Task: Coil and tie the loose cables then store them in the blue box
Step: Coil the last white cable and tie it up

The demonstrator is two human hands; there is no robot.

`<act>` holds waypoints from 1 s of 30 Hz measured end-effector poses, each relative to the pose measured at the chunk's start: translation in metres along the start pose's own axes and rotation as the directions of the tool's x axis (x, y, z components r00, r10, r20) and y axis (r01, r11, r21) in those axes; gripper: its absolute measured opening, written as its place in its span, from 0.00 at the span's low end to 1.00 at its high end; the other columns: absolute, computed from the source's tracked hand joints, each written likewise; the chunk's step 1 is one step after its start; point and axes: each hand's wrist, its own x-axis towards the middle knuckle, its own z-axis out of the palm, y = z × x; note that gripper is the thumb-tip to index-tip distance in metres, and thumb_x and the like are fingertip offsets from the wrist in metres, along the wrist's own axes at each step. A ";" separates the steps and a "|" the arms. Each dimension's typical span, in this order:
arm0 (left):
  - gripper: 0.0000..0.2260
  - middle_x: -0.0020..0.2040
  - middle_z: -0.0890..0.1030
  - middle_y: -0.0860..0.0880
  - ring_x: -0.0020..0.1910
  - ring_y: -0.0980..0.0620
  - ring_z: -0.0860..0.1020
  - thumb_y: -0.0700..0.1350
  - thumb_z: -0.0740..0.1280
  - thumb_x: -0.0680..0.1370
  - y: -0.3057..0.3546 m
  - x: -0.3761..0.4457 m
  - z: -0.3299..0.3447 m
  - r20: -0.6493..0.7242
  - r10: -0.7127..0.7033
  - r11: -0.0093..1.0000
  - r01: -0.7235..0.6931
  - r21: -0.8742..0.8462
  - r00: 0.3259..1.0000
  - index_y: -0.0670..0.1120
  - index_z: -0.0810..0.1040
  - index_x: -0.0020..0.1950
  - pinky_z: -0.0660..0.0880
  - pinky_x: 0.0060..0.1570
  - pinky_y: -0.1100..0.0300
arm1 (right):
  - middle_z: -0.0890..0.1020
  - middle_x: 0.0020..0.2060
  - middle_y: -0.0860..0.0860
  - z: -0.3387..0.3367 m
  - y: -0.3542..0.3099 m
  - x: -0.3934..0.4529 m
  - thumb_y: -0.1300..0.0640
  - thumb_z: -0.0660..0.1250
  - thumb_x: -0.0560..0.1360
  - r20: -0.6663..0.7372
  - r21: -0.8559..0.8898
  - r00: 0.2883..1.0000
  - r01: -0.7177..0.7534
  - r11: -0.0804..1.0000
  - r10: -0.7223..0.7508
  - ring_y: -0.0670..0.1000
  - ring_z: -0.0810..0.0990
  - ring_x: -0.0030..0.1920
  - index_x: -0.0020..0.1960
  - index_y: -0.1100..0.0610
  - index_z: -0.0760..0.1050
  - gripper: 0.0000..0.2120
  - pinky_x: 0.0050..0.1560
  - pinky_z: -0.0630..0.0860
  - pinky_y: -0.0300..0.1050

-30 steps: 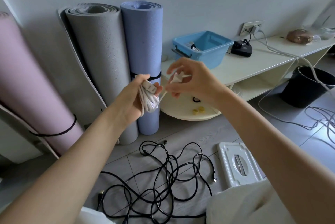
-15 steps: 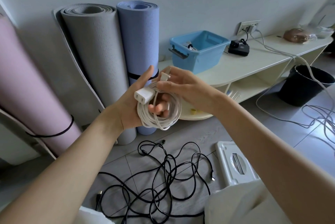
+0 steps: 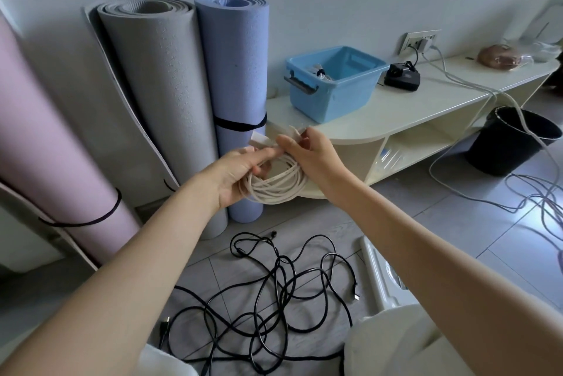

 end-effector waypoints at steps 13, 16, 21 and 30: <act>0.05 0.25 0.71 0.53 0.19 0.61 0.68 0.38 0.66 0.75 -0.069 0.073 -0.001 0.000 -0.161 0.967 0.158 -0.199 0.987 0.46 0.74 0.41 0.67 0.20 0.70 | 0.78 0.33 0.56 0.019 0.117 0.010 0.58 0.63 0.78 0.065 0.598 0.936 -0.313 0.738 0.345 0.49 0.78 0.30 0.44 0.64 0.73 0.09 0.36 0.77 0.41; 0.06 0.24 0.72 0.52 0.20 0.60 0.69 0.40 0.68 0.75 -0.081 0.108 0.001 -0.093 -0.163 0.984 0.155 -0.086 0.982 0.45 0.74 0.40 0.68 0.21 0.69 | 0.76 0.34 0.54 0.019 0.143 0.032 0.58 0.65 0.77 0.017 0.525 0.927 -0.328 0.785 0.375 0.50 0.77 0.34 0.42 0.61 0.70 0.08 0.39 0.75 0.44; 0.04 0.32 0.81 0.50 0.26 0.58 0.78 0.36 0.68 0.75 -0.096 0.148 0.000 -0.062 -0.186 0.982 0.185 -0.024 0.981 0.44 0.76 0.45 0.77 0.30 0.67 | 0.75 0.38 0.57 0.010 0.187 0.064 0.54 0.69 0.74 -0.018 0.364 0.917 -0.365 0.857 0.399 0.55 0.75 0.41 0.40 0.59 0.69 0.11 0.43 0.72 0.51; 0.06 0.30 0.72 0.49 0.18 0.61 0.67 0.35 0.65 0.76 -0.138 0.192 -0.011 -0.166 -0.212 0.977 0.215 0.002 0.963 0.44 0.74 0.41 0.66 0.20 0.69 | 0.70 0.64 0.62 -0.029 0.251 0.135 0.66 0.58 0.77 -0.107 -0.629 0.972 -0.229 0.743 0.210 0.61 0.71 0.62 0.64 0.64 0.72 0.17 0.58 0.68 0.45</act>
